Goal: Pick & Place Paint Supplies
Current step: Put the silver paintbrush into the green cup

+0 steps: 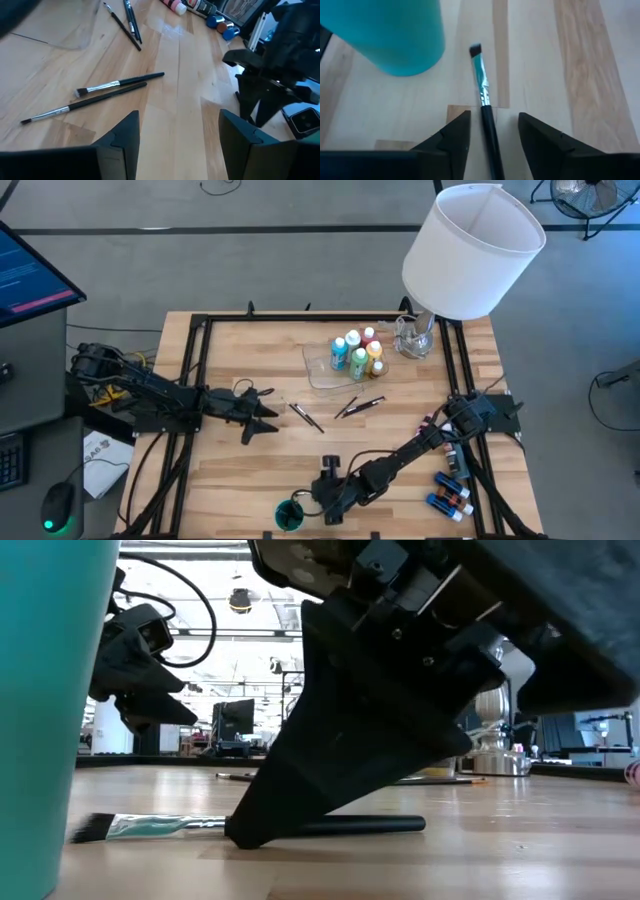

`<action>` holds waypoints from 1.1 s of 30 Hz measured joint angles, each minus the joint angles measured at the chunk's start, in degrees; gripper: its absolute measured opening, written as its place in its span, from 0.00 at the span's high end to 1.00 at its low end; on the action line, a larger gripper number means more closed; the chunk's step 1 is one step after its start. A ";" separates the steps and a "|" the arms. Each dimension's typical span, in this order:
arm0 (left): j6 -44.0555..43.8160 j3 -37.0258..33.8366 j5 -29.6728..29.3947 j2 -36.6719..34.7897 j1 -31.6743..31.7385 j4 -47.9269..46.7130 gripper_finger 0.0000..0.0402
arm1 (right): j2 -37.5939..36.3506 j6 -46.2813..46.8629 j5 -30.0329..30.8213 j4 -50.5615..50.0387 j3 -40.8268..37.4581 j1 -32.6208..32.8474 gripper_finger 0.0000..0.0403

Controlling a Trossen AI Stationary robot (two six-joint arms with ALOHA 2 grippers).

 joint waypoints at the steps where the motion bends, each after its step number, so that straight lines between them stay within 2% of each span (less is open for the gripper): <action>1: 0.00 0.00 -0.01 0.00 -0.14 0.15 0.59 | 0.00 0.21 0.35 -0.04 -0.02 0.00 0.63; 9: -0.02 0.00 -0.27 0.00 -0.23 0.74 0.59 | 0.02 2.44 1.01 -1.03 -0.09 -0.38 0.77; 15: 0.02 0.00 -0.27 0.00 -0.23 0.78 0.59 | -0.05 10.05 1.05 -3.75 -0.09 -1.49 0.84; 25: 0.11 0.00 -0.41 0.00 -0.23 1.01 0.59 | -0.98 30.34 0.74 -8.93 -0.09 -2.93 0.86; 33: 0.11 0.00 -0.48 0.00 -0.23 1.22 0.59 | -1.03 35.71 1.91 -9.95 -0.07 -2.99 0.86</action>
